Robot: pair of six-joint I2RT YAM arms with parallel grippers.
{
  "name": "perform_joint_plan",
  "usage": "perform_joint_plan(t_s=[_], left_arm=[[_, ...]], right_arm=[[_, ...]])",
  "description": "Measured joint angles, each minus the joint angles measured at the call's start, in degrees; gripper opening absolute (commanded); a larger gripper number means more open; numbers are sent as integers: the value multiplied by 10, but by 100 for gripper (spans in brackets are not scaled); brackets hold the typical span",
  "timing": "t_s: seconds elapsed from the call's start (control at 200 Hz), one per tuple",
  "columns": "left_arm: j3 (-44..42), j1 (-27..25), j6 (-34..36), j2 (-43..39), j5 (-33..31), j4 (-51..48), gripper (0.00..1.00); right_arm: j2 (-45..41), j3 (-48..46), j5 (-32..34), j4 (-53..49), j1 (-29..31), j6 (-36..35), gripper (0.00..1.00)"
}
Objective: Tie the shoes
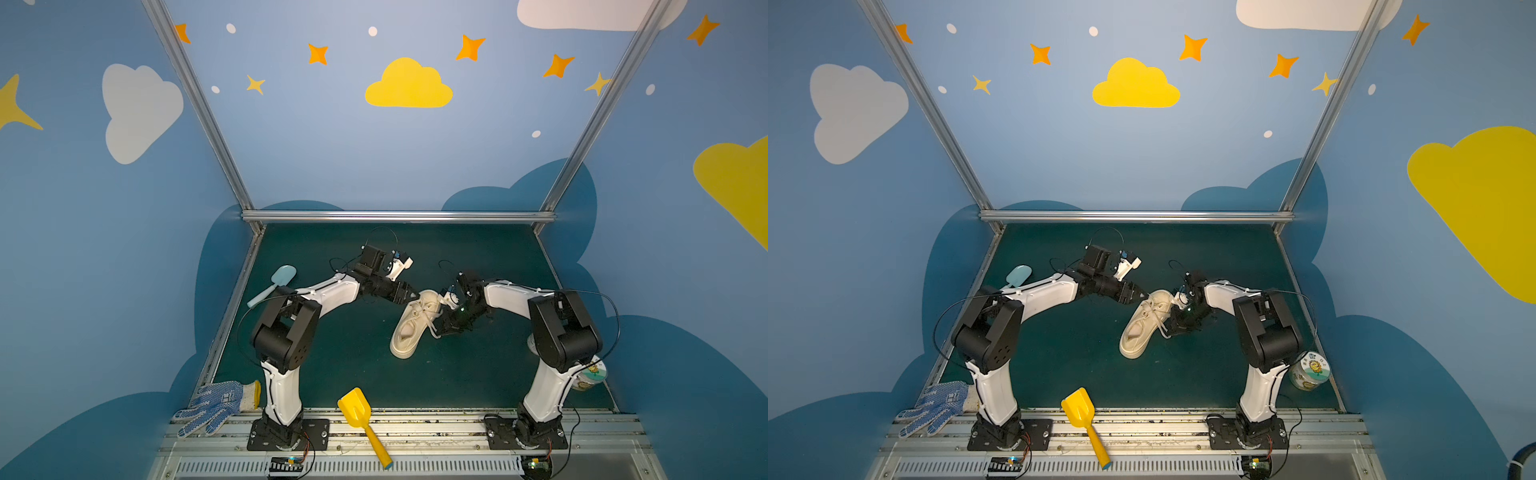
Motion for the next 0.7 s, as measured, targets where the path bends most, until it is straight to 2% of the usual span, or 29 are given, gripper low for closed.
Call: perform_joint_plan(t_s=[0.09, 0.255, 0.345, 0.521, 0.701], left_arm=[[-4, -4, -2, 0, 3, 0, 47], [-5, -8, -7, 0, 5, 0, 17], [-5, -9, 0, 0, -3, -5, 5], [2, -2, 16, 0, -43, -37, 3], [32, 6, 45, 0, -59, -83, 3]], right_arm=[[0, 0, 0, 0, 0, 0, 0], [0, 0, -2, 0, 0, 0, 0], [0, 0, -3, -1, 0, 0, 0], [0, 0, -3, -2, 0, 0, 0], [0, 0, -5, -2, 0, 0, 0]])
